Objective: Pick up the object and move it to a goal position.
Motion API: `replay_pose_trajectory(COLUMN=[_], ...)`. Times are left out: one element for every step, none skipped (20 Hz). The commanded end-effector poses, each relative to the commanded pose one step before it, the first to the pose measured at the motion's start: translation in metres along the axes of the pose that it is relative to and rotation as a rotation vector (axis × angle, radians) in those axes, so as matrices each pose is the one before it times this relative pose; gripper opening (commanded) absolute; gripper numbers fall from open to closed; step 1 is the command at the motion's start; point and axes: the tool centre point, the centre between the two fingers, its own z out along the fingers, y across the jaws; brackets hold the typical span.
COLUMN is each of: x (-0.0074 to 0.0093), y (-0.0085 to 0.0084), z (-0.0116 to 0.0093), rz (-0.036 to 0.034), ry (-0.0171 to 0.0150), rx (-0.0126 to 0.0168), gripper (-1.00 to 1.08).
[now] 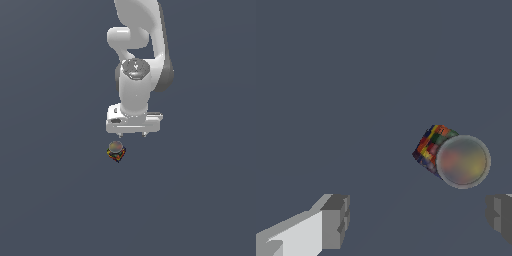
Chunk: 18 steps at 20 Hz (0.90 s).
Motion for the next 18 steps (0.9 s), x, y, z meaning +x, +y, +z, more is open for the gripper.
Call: replay_pose_trajectory(x=[0.00000, 0.00013, 0.00032, 0.00059, 0.00081, 0.00104, 0.00115, 0.00094, 0.00070, 0.00046, 0.00023, -0.00006, -0.00021, -0.00011, 0.00007, 0.00008, 0.00008, 0.00009], y=[0.00001, 0.00006, 0.00017, 0.00031, 0.00043, 0.00056, 0.00062, 0.00051, 0.00039, 0.00026, 0.00013, -0.00005, -0.00010, -0.00005, 0.00041, 0.00056, 0.00080, 0.00101], z=[0.00000, -0.00019, -0.00081, -0.00116, -0.00166, -0.00212, -0.00235, -0.00191, -0.00142, -0.00094, -0.00042, -0.00004, 0.00056, 0.00020, 0.00035, 0.00051, 0.00076, 0.00100], rz=[0.00000, -0.00018, -0.00060, -0.00090, -0.00127, -0.00160, -0.00175, -0.00139, -0.00100, -0.00062, -0.00024, 0.00000, 0.00033, 0.00041, 0.00276, 0.00447, 0.00629, 0.00799], ry=[0.00000, 0.00062, 0.00224, 0.00341, 0.00484, 0.00620, 0.00688, 0.00560, 0.00420, 0.00277, 0.00128, 0.00000, -0.00156, -0.00052, -0.00001, 0.00008, -0.00003, -0.00015], rx=[0.00000, 0.00024, 0.00090, 0.00136, 0.00190, 0.00240, 0.00261, 0.00209, 0.00154, 0.00100, 0.00046, 0.00000, -0.00056, -0.00018, 0.00005, 0.00012, 0.00011, 0.00009], gripper=[1.00, 1.00, 1.00, 1.00, 1.00, 1.00, 1.00, 1.00, 1.00, 1.00, 1.00, 1.00, 1.00, 1.00, 1.00, 1.00, 1.00, 1.00])
